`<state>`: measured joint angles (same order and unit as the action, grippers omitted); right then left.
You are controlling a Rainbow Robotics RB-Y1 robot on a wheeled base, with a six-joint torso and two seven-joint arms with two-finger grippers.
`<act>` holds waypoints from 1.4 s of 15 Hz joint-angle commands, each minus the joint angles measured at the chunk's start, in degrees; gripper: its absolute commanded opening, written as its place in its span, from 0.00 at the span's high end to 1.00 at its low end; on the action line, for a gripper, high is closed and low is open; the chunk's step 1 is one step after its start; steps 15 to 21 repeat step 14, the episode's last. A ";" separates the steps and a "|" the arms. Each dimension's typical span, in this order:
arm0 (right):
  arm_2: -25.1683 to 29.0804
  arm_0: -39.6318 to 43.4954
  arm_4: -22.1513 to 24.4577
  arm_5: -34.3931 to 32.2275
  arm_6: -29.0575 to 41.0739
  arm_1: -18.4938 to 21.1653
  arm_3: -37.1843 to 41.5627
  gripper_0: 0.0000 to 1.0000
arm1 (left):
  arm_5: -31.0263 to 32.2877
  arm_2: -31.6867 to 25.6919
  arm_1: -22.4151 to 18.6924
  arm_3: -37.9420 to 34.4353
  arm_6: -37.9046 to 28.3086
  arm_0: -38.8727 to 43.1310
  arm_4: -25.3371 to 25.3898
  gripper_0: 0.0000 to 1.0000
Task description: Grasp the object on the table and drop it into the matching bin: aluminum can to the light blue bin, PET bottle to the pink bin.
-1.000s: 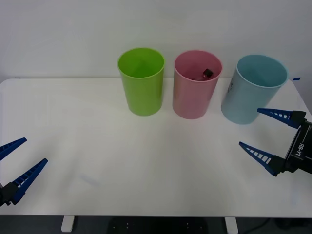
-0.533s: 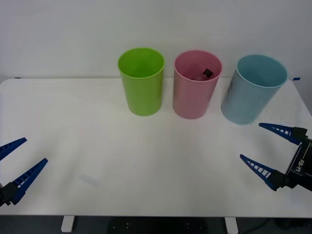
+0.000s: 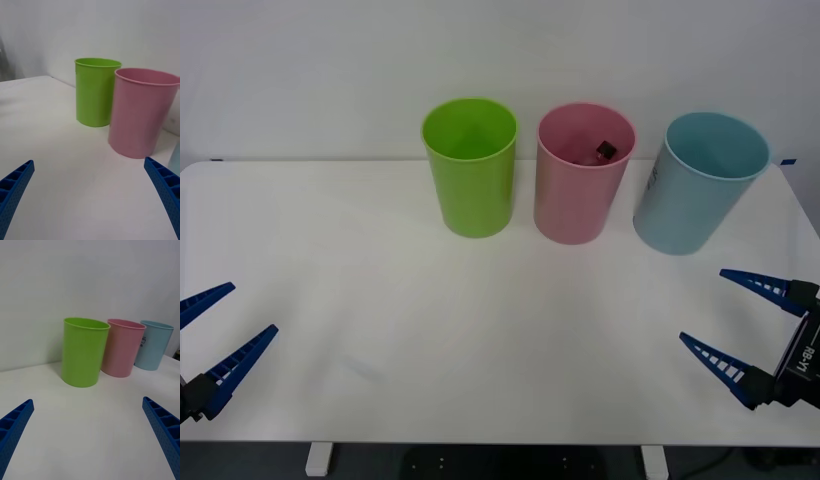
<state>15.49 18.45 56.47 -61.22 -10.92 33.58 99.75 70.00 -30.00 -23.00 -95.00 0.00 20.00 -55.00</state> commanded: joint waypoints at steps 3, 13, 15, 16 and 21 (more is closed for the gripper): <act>2.09 2.38 -1.01 -0.83 0.19 0.00 0.00 0.00 | 0.00 0.00 0.00 0.00 0.00 0.00 0.00 0.00; 4.55 4.67 -1.18 -1.01 0.63 -0.18 -0.09 0.00 | 0.00 0.00 0.00 0.00 0.00 0.00 0.00 0.00; 4.55 4.67 -1.18 -1.01 0.63 -0.18 -0.09 0.00 | 0.00 0.00 0.00 0.00 0.00 0.00 0.00 0.00; 4.55 4.67 -1.18 -1.01 0.63 -0.18 -0.09 0.00 | 0.00 0.00 0.00 0.00 0.00 0.00 0.00 0.00; 4.55 4.67 -1.18 -1.01 0.63 -0.18 -0.09 0.00 | 0.00 0.00 0.00 0.00 0.00 0.00 0.00 0.00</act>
